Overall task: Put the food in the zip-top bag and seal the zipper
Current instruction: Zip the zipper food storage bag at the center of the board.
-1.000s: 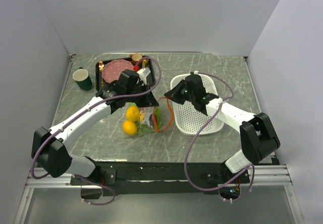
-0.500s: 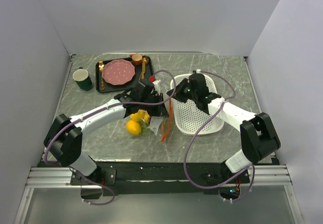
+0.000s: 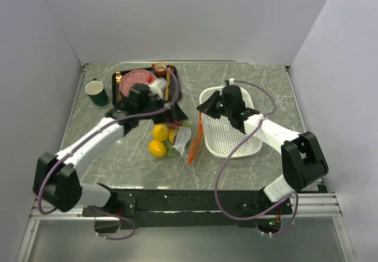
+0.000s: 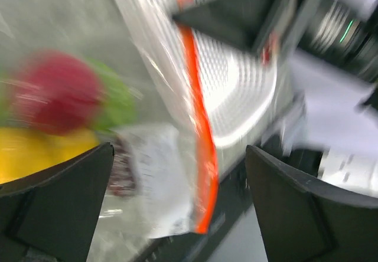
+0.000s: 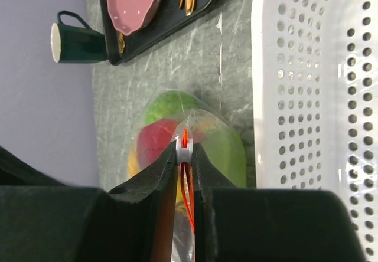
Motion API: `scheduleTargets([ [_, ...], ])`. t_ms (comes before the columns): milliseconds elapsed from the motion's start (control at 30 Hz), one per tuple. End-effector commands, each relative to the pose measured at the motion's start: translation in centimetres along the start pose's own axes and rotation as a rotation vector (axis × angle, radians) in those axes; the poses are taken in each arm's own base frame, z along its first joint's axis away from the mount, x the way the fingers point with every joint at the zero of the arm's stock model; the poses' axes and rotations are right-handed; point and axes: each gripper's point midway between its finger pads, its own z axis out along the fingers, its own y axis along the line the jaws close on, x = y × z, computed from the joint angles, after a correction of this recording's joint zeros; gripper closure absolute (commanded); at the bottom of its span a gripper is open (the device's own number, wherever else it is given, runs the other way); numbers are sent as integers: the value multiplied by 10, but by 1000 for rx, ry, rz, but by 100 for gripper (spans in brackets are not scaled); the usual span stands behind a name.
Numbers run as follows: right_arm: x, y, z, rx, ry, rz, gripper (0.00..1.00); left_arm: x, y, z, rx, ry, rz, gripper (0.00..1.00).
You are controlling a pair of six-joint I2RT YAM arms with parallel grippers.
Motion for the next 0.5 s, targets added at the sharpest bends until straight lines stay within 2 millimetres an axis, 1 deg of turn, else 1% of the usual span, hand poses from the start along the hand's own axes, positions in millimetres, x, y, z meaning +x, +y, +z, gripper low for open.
scheduleTargets([
  [0, -20, 22, -7, -74, -55, -99, 85, -62, -3, -34, 95, -200, 59, 1],
  [33, -18, 23, -8, -90, -45, -108, 85, -72, -5, -36, 96, -215, 99, 1],
  [67, -17, 24, -9, -101, -42, -138, 85, -74, 3, -27, 89, -192, 107, 1],
  [100, -17, 28, -12, -121, -46, -161, 85, -75, 4, -23, 95, -177, 124, 1],
  [133, -16, 32, -15, -145, -40, -182, 85, -82, 1, -21, 121, -177, 170, 1],
  [167, -14, 36, -18, -170, -38, -228, 85, -82, 10, -11, 134, -150, 165, 1],
  [200, -14, 37, -20, -183, -39, -252, 85, -81, 7, -8, 177, -129, 172, 1],
  [233, -11, 39, -22, -200, -28, -275, 85, -90, 1, -7, 218, -146, 210, 1],
  [267, -11, 41, -24, -217, -25, -316, 85, -91, 6, 0, 239, -135, 211, 1],
  [300, -9, 42, -25, -226, -17, -334, 85, -90, 0, 1, 290, -123, 233, 1],
  [333, -9, 43, -26, -235, -11, -347, 85, -92, -2, 5, 324, -121, 246, 3],
  [367, -6, 44, -26, -250, 3, -361, 85, -93, 4, 18, 354, -110, 256, 7],
  [400, -6, 46, -26, -256, 5, -362, 85, -90, 9, 24, 375, -80, 252, 8],
  [433, -6, 48, -27, -265, 5, -368, 85, -92, 6, 26, 415, -55, 262, 9],
  [467, -4, 52, -30, -289, 15, -368, 85, -93, 15, 37, 452, -43, 261, 10],
])
